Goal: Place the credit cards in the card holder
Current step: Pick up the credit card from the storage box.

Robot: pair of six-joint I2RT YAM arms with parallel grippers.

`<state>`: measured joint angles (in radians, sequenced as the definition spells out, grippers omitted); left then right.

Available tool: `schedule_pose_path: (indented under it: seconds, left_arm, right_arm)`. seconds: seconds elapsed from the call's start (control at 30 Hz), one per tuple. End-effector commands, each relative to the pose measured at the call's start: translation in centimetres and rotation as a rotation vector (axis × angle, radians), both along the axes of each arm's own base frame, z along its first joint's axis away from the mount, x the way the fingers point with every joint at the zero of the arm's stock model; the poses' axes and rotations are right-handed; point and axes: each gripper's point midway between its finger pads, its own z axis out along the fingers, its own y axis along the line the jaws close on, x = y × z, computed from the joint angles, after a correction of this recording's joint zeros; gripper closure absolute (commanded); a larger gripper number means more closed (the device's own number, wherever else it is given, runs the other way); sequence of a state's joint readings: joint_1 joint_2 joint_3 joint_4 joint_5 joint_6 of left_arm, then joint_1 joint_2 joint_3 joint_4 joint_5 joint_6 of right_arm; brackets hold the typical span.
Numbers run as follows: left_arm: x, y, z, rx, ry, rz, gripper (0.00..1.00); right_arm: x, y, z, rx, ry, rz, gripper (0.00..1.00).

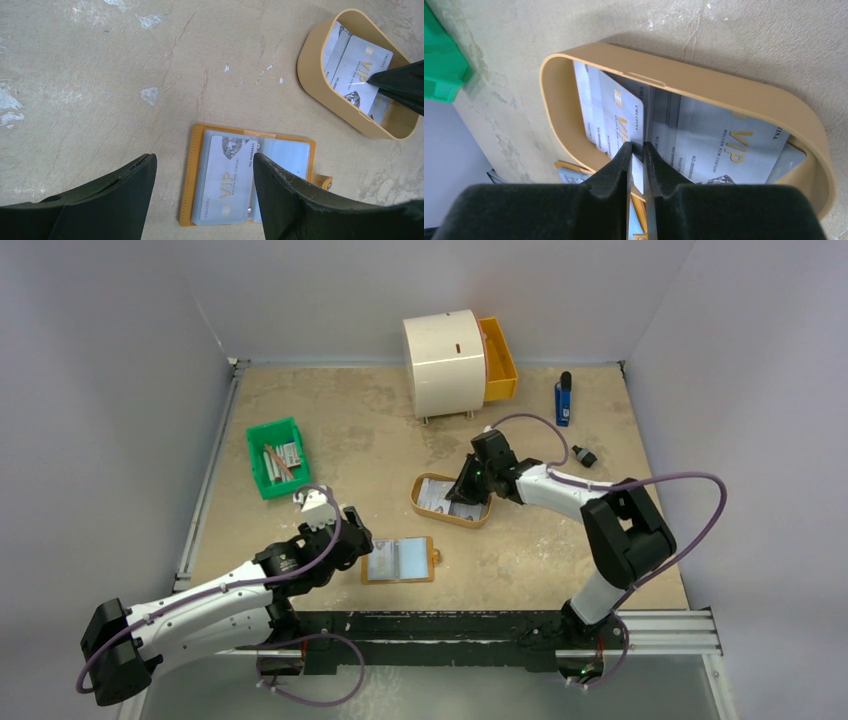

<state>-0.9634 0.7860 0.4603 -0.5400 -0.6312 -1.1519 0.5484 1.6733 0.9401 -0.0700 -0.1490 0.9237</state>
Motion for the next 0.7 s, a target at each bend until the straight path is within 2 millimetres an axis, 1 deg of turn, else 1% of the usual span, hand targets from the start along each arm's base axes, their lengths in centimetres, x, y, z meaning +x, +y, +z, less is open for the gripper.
schedule_pose_path:
  seconds: [0.0,0.13,0.23,0.33,0.43,0.53,0.67]
  left_arm:
    - [0.6,-0.7,1.2,-0.042,-0.032,0.009,0.30]
    - [0.7,-0.8,1.2,-0.043,-0.033,0.009,0.30]
    - [0.7,-0.8,1.3,-0.043,-0.032,0.008,0.30]
    - [0.7,-0.8,1.4,-0.044,-0.034,0.009,0.30]
    - [0.7,-0.8,1.5,-0.043,-0.035,0.011,0.30]
    - [0.7,-0.7,1.5,-0.043,-0.037,0.012,0.30]
    - [0.8,-0.6,1.9,-0.043,-0.045,0.018,0.30]
  right_arm:
    - [-0.5,-0.6,1.3,0.000,-0.015,0.000,0.87]
    - [-0.6,-0.3,2.2,0.024,-0.024,0.004,0.96]
    - [-0.6,0.1,2.7,0.052,-0.022,0.001,1.00]
    - [-0.7,0.6,3.4,0.087,-0.018,0.000,1.00]
    - [-0.7,0.8,4.6,0.120,-0.038,-0.007,1.00]
    - [-0.4,0.9,6.2,0.153,-0.066,-0.028,1.00]
    - [-0.3,0.6,8.4,0.188,-0.077,-0.063,1.00]
